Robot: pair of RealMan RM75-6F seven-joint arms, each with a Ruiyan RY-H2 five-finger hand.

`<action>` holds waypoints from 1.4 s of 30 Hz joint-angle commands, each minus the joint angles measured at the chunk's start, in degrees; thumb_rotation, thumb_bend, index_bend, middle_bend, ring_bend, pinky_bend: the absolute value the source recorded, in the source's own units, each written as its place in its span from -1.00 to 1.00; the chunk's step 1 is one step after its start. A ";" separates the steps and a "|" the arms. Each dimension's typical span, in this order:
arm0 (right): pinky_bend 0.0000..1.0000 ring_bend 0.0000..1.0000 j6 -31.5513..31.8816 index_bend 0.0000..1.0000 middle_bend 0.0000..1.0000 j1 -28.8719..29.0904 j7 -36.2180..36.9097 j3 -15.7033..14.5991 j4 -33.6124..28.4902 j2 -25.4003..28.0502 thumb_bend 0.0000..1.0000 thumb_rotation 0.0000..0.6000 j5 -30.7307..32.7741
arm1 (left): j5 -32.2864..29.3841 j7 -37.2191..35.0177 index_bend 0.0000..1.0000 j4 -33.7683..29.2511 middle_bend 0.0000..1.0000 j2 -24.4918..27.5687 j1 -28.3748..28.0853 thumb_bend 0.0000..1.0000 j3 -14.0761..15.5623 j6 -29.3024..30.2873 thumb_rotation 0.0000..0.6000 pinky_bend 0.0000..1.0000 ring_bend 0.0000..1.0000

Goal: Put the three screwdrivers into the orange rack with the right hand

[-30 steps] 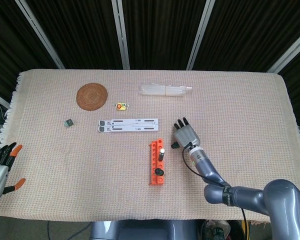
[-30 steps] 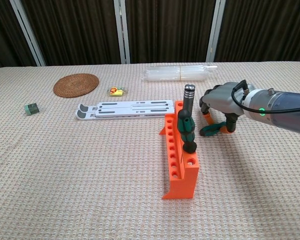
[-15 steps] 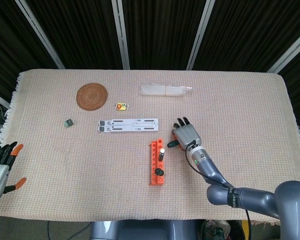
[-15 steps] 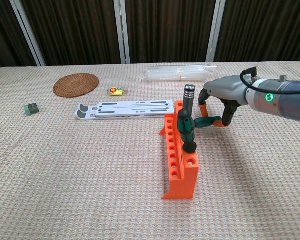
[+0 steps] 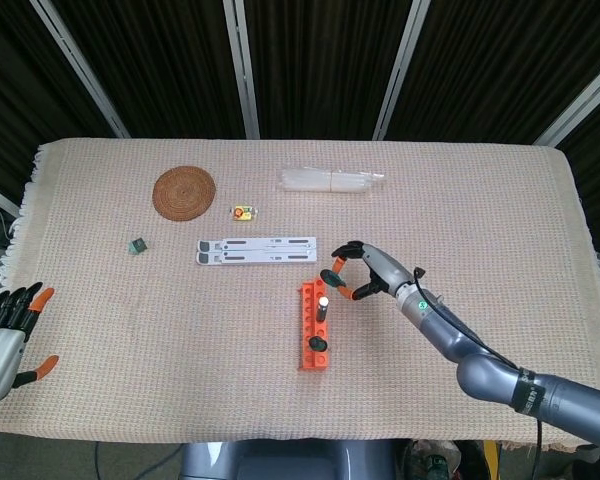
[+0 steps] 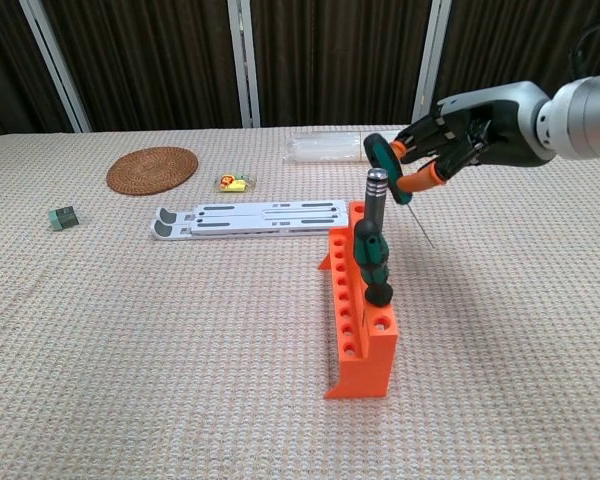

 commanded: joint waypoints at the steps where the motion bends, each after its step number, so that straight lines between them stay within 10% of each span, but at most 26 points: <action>1: -1.00 -1.00 -5.93 0.26 -0.60 -3.54 8.20 5.65 -0.86 1.75 0.05 1.00 -2.24 | 0.31 0.43 -1.00 -0.58 -1.00 0.26 0.04 -0.58 0.15 0.14 1.00 -1.00 -1.00; 15: -1.00 -1.00 -5.18 0.27 -0.59 -10.33 24.25 15.48 0.55 -5.12 0.05 1.00 -11.43 | 0.79 3.02 -1.00 -3.29 -1.00 1.34 -0.50 -0.58 0.23 -0.44 1.00 -1.00 -1.00; 42: -1.00 -1.00 1.01 0.28 -0.59 -4.22 26.24 8.14 5.20 -9.64 0.05 1.00 -12.55 | 0.06 2.94 -1.00 -3.29 -1.00 1.56 -0.61 -0.58 0.15 -0.78 1.00 -1.00 -1.00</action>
